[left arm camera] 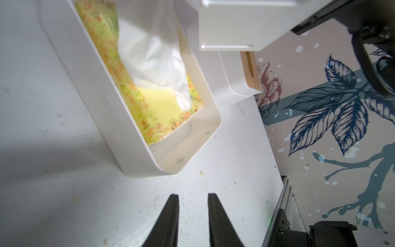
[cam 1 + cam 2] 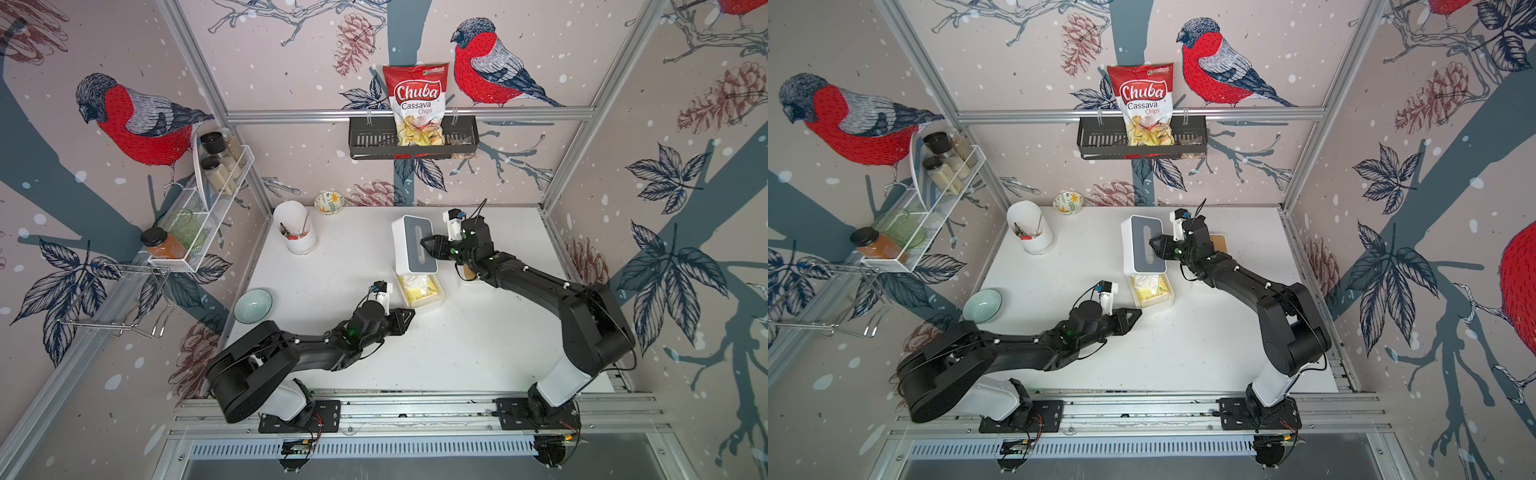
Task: Put the tissue paper into the tissue box
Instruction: Adjust the tissue box at the center of the board, then close the box lid on the tissue box.
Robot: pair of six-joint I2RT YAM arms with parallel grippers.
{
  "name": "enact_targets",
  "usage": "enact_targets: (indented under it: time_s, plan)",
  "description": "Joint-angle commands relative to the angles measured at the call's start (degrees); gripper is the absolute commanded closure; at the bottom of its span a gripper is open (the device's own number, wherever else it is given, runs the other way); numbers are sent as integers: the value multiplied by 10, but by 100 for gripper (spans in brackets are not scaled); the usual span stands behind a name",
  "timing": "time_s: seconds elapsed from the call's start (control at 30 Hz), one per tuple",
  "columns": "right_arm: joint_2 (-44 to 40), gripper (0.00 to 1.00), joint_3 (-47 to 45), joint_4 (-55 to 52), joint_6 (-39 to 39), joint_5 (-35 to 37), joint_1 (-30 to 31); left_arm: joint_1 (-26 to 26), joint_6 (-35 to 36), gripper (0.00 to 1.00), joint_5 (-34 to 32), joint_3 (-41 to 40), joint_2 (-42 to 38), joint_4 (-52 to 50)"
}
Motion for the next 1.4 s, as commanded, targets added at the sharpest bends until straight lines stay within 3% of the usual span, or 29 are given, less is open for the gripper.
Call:
enact_targets:
  time_s: [0.0, 0.1, 0.17, 0.23, 0.37, 0.5, 0.77, 1.37]
  plan:
    - [-23, 84, 47, -85, -52, -11, -1, -3, 57, 72, -72, 19, -82, -113]
    - [-23, 83, 103, -192, -107, 4, -1, -3, 113, 71, -218, 62, -162, -237]
    - [-15, 83, 146, -281, -141, 43, -1, 3, 149, 70, -307, 77, -192, -255]
    - [-14, 84, 170, -341, -162, 84, -1, 26, 176, 70, -342, 87, -204, -247]
    - [-24, 83, 183, -401, -180, 116, 0, 89, 196, 70, -339, 101, -183, -195]
    - [-19, 84, 202, -460, -189, 139, 14, 118, 221, 69, -348, 108, -137, -125]
    - [68, 86, 282, -576, -199, 180, 61, 122, 232, 69, -365, 28, -122, -1]
    - [251, 88, 470, -695, -181, 206, 94, 124, 251, 69, -340, 13, -127, 12]
